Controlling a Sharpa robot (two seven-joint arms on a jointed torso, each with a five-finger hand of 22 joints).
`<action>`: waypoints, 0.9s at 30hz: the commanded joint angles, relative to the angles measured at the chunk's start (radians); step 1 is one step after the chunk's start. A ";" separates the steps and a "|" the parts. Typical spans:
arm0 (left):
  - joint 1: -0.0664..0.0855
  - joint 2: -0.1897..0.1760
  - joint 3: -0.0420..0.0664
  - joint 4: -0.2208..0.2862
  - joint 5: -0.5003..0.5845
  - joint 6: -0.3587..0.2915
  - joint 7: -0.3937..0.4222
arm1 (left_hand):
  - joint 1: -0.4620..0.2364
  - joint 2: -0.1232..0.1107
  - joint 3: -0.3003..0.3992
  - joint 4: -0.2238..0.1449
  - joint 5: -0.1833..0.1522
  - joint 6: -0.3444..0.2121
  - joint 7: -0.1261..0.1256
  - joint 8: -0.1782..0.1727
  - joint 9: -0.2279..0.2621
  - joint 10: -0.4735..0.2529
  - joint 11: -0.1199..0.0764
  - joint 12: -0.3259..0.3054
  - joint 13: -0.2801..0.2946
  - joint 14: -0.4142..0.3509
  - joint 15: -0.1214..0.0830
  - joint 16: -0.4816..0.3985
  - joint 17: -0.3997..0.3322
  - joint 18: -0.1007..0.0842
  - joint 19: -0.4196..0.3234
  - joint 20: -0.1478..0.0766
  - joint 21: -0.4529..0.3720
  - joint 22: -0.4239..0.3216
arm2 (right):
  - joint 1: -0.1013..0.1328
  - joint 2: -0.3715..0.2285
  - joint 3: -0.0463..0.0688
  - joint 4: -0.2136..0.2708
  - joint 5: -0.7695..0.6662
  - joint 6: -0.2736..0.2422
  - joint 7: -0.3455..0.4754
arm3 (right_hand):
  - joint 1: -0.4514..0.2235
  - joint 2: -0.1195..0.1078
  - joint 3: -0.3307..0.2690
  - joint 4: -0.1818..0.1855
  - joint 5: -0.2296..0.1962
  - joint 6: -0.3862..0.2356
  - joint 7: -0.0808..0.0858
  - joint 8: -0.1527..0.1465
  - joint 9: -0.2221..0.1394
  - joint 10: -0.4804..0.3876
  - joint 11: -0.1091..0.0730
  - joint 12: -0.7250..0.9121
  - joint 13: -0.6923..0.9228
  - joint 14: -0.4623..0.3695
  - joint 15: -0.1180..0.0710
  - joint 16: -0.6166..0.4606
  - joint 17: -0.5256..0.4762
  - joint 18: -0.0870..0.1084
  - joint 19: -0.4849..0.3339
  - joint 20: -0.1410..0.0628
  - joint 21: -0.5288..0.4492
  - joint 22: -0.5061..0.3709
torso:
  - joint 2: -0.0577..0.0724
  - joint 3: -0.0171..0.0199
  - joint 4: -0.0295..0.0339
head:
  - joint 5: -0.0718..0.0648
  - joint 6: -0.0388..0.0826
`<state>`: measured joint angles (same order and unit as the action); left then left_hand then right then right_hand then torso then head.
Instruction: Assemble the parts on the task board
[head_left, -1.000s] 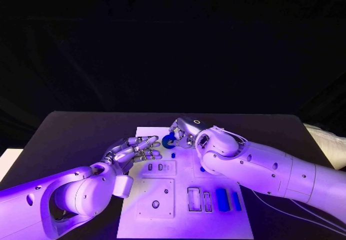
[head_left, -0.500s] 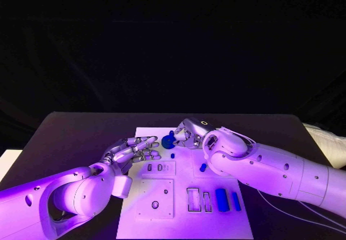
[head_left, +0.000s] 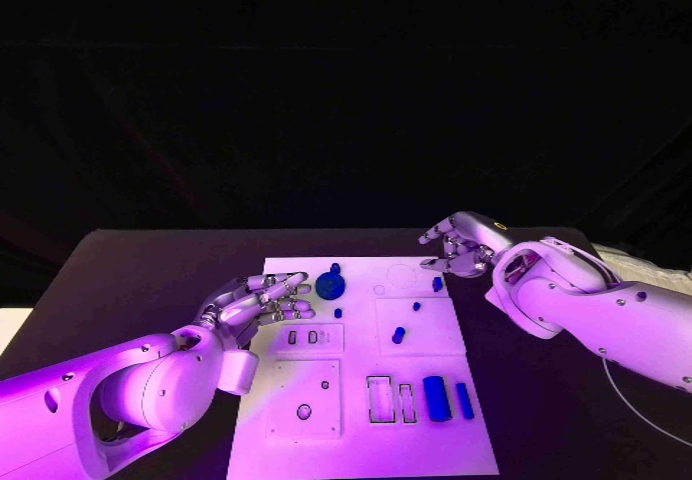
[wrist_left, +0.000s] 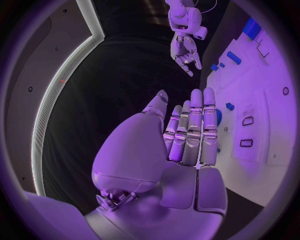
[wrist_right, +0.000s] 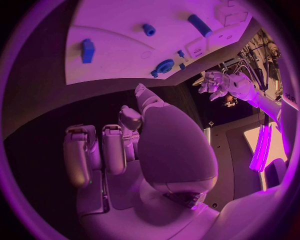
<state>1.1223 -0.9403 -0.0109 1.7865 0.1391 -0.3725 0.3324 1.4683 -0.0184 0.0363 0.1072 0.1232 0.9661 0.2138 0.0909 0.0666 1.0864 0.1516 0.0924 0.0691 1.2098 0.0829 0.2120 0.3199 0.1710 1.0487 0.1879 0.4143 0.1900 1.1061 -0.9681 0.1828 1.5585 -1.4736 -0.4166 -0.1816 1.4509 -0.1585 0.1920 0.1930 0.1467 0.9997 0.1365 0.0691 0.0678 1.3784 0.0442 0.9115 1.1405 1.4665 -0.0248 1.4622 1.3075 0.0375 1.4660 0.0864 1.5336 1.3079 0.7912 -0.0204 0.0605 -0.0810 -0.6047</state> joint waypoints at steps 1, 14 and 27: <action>0.001 0.001 0.001 -0.005 0.001 0.026 0.012 | -0.003 0.009 0.000 -0.001 -0.002 -0.004 0.003 -0.006 -0.001 0.001 0.000 -0.007 -0.002 -0.008 0.002 -0.006 0.001 0.009 -0.007 -0.002 0.004 0.001 | -0.005 -0.026 0.000 -0.017 0.113 0.064 0.125 | 0.007 -0.010 0.000 -0.007 -0.001 0.007 -0.001 -0.004 0.000 -0.001 -0.001 0.008 0.006 0.067 -0.002 -0.002 0.080 -0.013 0.031 -0.001 -0.006 0.162 | -0.004 0.0068 -0.0138 | -0.008 -0.001; 0.000 0.005 -0.001 -0.025 0.001 0.029 0.013 | -0.003 0.008 0.000 -0.002 -0.002 -0.004 0.003 -0.006 -0.001 0.001 0.000 -0.007 -0.002 -0.008 0.002 -0.007 0.001 0.009 -0.007 -0.002 0.004 0.001 | -0.056 -0.050 0.000 -0.094 0.141 0.073 0.195 | 0.005 -0.010 -0.012 -0.010 0.041 0.004 0.000 -0.005 -0.001 0.004 0.000 0.027 0.020 0.069 -0.002 0.004 0.091 -0.015 0.037 -0.001 -0.003 0.170 | -0.004 0.0162 -0.0151 | -0.026 -0.005; -0.001 0.008 -0.002 -0.029 0.001 0.032 0.012 | -0.003 0.008 0.000 -0.002 -0.002 -0.004 0.003 -0.006 -0.001 0.001 0.000 -0.007 -0.002 -0.008 0.002 -0.007 0.001 0.009 -0.007 -0.002 0.004 0.001 | -0.078 -0.001 0.000 -0.152 0.136 0.060 0.197 | 0.010 0.001 -0.008 -0.012 0.044 0.004 0.001 -0.005 -0.001 0.006 0.000 0.033 0.024 0.070 -0.001 0.006 0.094 -0.015 0.037 0.000 -0.002 0.171 | -0.003 0.0161 -0.0124 | -0.020 -0.011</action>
<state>1.1215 -0.9349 -0.0129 1.7564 0.1391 -0.3640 0.3343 1.4683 -0.0184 0.0363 0.1072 0.1232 0.9661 0.2138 0.0909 0.0666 1.0864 0.1516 0.0924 0.0691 1.2098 0.0829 0.2120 0.3196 0.1711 1.0487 0.1879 0.4143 0.1898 1.0293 -0.9724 0.1828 1.4095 -1.3383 -0.3626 -0.0020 1.4557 -0.1634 0.1838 0.1848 0.1858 0.9996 0.1365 0.0691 0.0679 1.3784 0.0443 0.9403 1.1632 1.4665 -0.0249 1.4622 1.3080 0.0376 1.4660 0.0863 1.5336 1.3076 0.7882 -0.0033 0.0467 -0.1024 -0.6137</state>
